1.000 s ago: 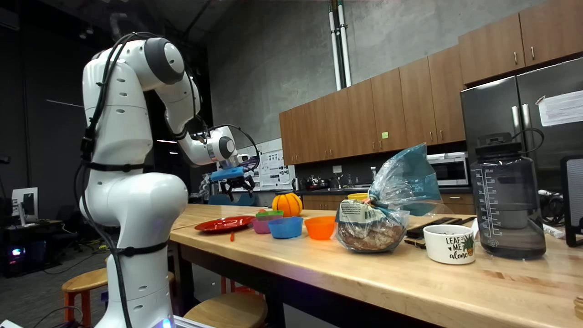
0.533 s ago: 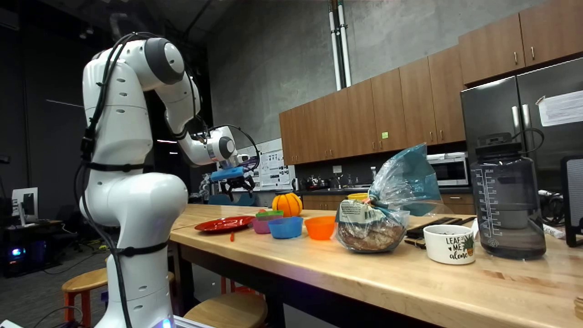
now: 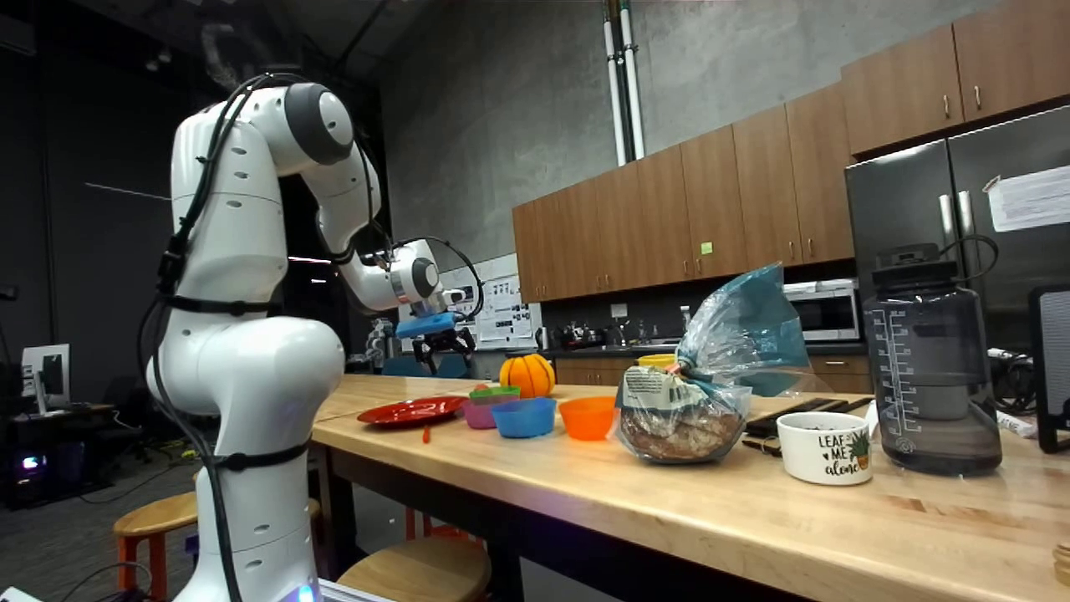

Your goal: Put the red object in the orange bowl

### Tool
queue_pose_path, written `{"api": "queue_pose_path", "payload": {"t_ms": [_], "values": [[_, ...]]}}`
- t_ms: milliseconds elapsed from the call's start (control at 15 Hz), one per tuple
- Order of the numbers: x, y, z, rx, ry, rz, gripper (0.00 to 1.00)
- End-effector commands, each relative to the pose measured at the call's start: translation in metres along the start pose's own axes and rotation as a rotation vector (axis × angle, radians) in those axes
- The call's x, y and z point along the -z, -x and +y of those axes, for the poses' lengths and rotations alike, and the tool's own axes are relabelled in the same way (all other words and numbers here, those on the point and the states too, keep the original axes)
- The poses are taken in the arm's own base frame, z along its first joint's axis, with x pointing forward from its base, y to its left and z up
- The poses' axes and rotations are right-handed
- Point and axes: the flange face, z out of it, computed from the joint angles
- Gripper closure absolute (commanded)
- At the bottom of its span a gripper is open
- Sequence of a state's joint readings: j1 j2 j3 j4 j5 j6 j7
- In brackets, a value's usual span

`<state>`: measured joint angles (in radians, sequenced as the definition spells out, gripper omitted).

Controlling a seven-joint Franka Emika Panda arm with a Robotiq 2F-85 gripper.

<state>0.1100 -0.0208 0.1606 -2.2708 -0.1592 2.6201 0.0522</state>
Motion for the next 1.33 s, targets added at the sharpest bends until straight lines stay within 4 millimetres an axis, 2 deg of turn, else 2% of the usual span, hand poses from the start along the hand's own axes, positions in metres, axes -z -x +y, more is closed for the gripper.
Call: {"api": "queue_pose_path", "payload": {"t_ms": [0,200,533,867,933,1000,1067,1267], "values": [[-0.028,-0.017,0.004,-0.003,0.030,0.013,0.00],[-0.044,-0.027,0.009,-0.006,0.052,0.029,0.00],[-0.060,-0.040,0.024,-0.032,0.085,0.035,0.00],[-0.082,-0.035,0.029,-0.052,0.078,0.004,0.00],[-0.085,-0.034,0.029,-0.056,0.075,0.000,0.06],[-0.086,-0.034,0.028,-0.058,0.074,0.000,0.26],[-0.086,-0.034,0.028,-0.059,0.072,0.003,0.31],[-0.084,-0.034,0.029,-0.072,0.067,0.015,0.56]]}}
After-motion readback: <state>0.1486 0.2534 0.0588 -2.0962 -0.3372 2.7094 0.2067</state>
